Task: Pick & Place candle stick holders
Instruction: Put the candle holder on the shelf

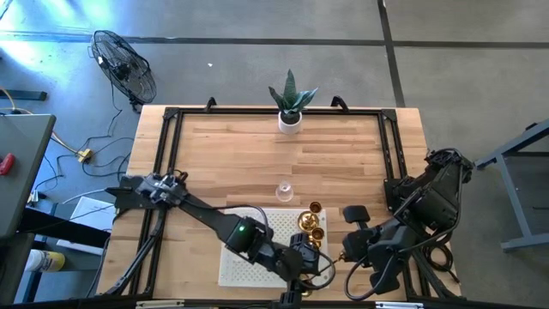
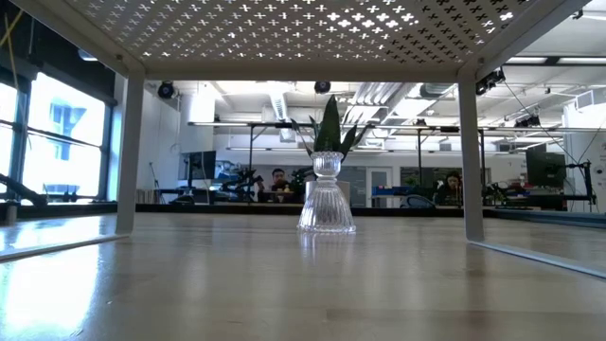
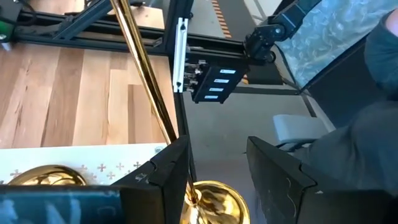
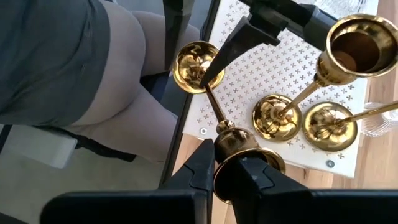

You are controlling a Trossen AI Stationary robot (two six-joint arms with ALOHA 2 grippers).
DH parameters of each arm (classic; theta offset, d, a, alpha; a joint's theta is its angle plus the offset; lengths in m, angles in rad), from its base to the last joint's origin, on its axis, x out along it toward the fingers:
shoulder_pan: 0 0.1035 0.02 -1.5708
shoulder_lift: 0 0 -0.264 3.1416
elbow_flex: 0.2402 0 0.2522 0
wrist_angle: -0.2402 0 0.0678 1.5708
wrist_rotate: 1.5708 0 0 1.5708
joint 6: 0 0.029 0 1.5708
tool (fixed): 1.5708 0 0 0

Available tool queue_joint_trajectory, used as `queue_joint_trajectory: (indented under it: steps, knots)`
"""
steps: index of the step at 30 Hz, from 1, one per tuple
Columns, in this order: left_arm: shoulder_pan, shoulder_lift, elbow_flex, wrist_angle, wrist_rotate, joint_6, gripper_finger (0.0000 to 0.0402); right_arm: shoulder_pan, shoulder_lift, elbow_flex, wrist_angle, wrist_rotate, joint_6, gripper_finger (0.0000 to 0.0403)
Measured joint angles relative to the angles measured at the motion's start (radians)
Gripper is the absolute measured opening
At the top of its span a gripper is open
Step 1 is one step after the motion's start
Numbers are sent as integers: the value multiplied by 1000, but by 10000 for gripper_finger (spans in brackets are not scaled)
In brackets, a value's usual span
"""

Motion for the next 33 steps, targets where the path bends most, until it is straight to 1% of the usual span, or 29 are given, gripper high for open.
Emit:
queue_joint_trajectory:
  steps: [8, 14, 19, 24, 31, 33]
  knots:
    - [12, 0, 0, -8, -2, -1, 158, 0, 0, 0, -1, 7, -15, 19]
    - [12, 0, 1, -18, -9, -1, 158, 0, 0, 0, 5, 13, -23, 25]
    - [13, -1, 2, -34, -15, -18, 159, 0, 0, 0, 5, 17, -22, 22]
    - [12, -2, 2, -61, -51, -37, 159, 0, 0, 0, 2, 18, -22, 23]
    - [16, -2, 1, -102, -147, -54, 159, 1, 0, 1, 25, -5, -23, 25]
    - [15, -2, 1, -97, -149, -55, 159, 0, 0, 1, 20, -3, -23, 21]
